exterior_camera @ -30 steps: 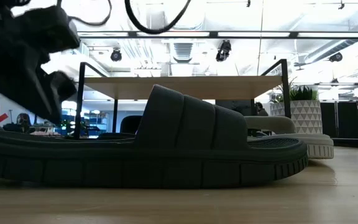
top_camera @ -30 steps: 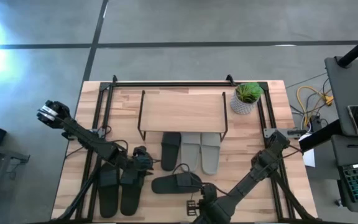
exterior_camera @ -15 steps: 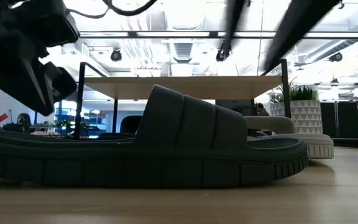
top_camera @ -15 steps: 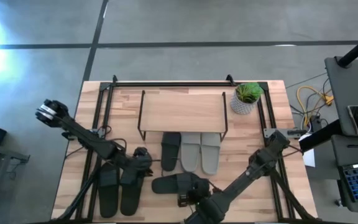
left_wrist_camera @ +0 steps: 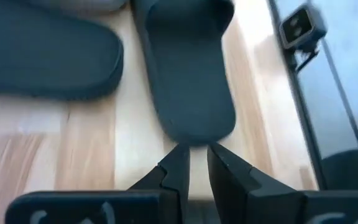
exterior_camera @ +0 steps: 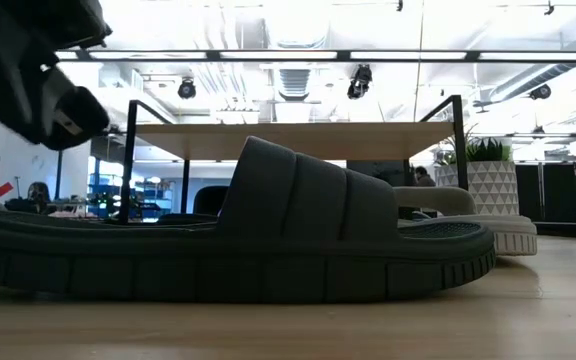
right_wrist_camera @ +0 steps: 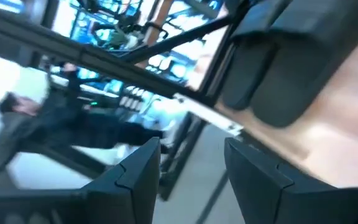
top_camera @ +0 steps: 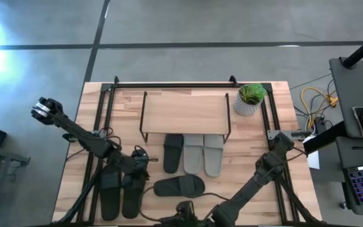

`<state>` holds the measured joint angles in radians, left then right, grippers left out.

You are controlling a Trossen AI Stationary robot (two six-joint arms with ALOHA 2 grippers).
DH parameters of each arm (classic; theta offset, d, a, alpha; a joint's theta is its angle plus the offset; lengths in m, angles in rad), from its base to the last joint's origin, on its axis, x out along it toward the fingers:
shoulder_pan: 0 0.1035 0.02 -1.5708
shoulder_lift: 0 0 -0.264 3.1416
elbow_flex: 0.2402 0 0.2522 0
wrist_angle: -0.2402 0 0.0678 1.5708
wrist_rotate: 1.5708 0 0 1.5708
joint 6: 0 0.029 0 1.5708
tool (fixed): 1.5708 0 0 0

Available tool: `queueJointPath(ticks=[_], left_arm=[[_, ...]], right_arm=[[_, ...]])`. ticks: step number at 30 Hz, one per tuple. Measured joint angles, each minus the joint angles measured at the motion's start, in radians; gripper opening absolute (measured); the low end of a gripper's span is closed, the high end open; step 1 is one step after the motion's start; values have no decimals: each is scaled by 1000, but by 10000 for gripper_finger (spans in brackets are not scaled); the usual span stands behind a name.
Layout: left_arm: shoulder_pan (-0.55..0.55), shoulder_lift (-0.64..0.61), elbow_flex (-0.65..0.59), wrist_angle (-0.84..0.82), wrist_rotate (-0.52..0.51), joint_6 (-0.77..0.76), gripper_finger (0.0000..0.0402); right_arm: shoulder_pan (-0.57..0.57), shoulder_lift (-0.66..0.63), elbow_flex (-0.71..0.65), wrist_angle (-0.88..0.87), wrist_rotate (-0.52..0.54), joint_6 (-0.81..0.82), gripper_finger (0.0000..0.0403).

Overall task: Pick and place slides into the shelf
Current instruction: Put the black slide under the shelf

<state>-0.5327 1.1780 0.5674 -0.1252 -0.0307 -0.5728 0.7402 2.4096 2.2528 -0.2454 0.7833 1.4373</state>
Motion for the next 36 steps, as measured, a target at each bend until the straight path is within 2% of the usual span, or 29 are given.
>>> queueJointPath(ticks=[3, 7, 10, 13, 16, 19, 21, 23, 26, 30, 33, 35, 36], left_arm=[[-5, -39, 0, -76, 44, -11, 42], [-28, -106, -5, -171, 96, -24, 42], [-55, -159, -8, -248, 107, -29, 42], [-83, -214, -17, -322, 106, -65, 42], [-113, -268, -27, -360, 105, -103, 42], [-141, -323, -56, -358, 104, -154, 42], [-151, -359, -80, -357, 102, -188, 42], [-158, -391, -105, -362, 100, -222, 42], [-165, -438, -142, -360, 98, -279, 42], [-169, -486, -182, -359, 73, -347, 42], [-169, -512, -191, -352, 42, -369, 42], [-169, -522, -193, -350, 23, -385, 42], [-169, -524, -193, -349, 16, -390, 42]], right_arm=[[-2, 0, 0, 56, -31, 60, 166], [-31, 39, 0, 186, -227, 69, 155], [-71, 108, -5, 398, -328, -12, 149], [-124, 170, -6, 599, -356, -93, 143], [-189, 201, -8, 662, -394, -142, 137], [-264, 198, -23, 592, -496, -157, 134], [-311, 174, -39, 499, -606, -157, 132], [-349, 136, -46, 364, -667, -155, 132], [-384, 58, -49, 91, -666, -184, 132], [-405, -27, -50, -134, -636, -285, 132], [-407, -76, -72, -336, -648, -260, 132], [-407, -85, -116, -325, -701, -235, 132], [-403, -85, -148, -251, -739, -234, 132]])
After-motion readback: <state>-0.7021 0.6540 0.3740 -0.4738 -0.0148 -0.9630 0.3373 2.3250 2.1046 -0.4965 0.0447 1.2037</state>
